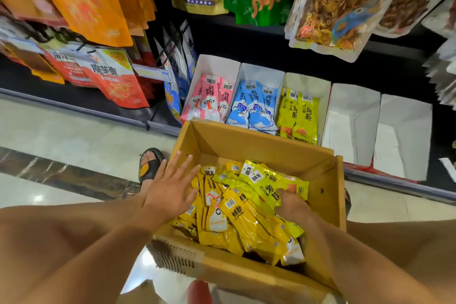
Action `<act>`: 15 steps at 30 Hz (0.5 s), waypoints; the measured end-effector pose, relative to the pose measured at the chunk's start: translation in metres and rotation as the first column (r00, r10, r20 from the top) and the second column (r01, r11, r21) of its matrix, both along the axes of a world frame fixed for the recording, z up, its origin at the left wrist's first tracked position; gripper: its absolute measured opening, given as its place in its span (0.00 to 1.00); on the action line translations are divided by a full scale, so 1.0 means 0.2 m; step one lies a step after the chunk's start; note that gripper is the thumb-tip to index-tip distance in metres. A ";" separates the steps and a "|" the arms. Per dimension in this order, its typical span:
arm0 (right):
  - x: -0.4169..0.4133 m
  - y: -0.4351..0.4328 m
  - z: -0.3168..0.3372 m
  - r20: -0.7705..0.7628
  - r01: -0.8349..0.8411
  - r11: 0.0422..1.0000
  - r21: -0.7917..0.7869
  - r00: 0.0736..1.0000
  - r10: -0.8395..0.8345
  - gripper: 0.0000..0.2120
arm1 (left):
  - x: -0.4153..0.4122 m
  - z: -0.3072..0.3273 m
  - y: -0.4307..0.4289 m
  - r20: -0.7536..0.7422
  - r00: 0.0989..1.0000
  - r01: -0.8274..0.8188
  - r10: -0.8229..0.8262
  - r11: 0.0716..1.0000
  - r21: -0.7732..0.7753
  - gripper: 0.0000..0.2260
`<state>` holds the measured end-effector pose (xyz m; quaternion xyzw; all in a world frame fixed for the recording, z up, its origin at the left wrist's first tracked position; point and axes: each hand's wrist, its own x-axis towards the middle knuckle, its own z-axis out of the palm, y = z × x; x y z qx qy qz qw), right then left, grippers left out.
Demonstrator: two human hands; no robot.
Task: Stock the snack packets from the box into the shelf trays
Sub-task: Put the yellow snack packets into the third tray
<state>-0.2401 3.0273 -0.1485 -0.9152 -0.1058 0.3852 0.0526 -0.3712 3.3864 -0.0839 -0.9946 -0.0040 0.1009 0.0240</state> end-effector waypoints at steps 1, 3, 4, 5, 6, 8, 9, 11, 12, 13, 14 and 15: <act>0.00 0.00 -0.03 -0.006 0.008 1.000 0.006 1.000 -0.008 0.29 | 0.00 0.00 -0.01 0.006 1.000 -0.002 0.002 1.000 0.011 0.31; 0.02 0.01 -0.08 -0.009 0.024 0.999 0.024 1.000 -0.024 0.33 | -0.01 0.00 -0.01 0.027 1.000 -0.009 0.008 1.000 0.024 0.31; 0.03 0.01 -0.10 -0.005 0.032 0.999 0.031 0.999 -0.032 0.36 | 0.00 0.00 -0.01 0.038 0.999 -0.006 0.005 1.000 0.024 0.31; 0.05 0.01 -0.11 -0.005 0.050 0.998 0.036 0.999 -0.050 0.38 | 0.00 0.00 -0.02 0.043 0.999 -0.003 0.001 1.000 0.025 0.31; 0.06 0.02 -0.12 -0.012 0.072 0.997 0.032 0.997 -0.072 0.39 | 0.00 0.00 -0.02 0.046 0.999 0.000 -0.001 1.000 0.023 0.32; 0.07 0.03 -0.14 -0.027 0.103 0.995 0.004 0.994 -0.102 0.39 | 0.00 -0.01 -0.02 0.039 0.999 -0.005 0.005 1.000 0.022 0.32; 0.07 0.04 -0.14 -0.027 0.105 0.994 -0.015 0.994 -0.106 0.37 | 0.00 -0.01 -0.02 0.028 1.000 -0.011 0.010 1.000 0.029 0.32; 0.06 0.05 -0.15 -0.012 0.108 0.992 -0.058 0.994 -0.109 0.30 | 0.00 -0.01 -0.01 0.011 1.000 -0.020 0.019 0.999 0.032 0.33; 0.05 0.06 -0.15 -0.004 0.119 0.990 -0.080 0.993 -0.120 0.27 | 0.00 -0.01 -0.02 0.004 1.000 -0.022 0.022 0.999 0.034 0.33; 0.05 0.06 -0.16 -0.001 0.129 0.987 -0.099 0.991 -0.130 0.23 | 0.01 -0.02 -0.01 -0.002 1.000 -0.024 0.024 0.999 0.035 0.33; 0.05 0.06 -0.17 -0.003 0.131 0.985 -0.111 0.991 -0.132 0.21 | 0.01 -0.02 -0.01 -0.003 1.000 -0.025 0.025 0.999 0.036 0.33; 0.05 0.06 -0.17 -0.012 0.128 0.985 -0.111 0.991 -0.130 0.18 | 0.01 -0.02 -0.01 -0.002 1.000 -0.025 0.025 0.999 0.036 0.33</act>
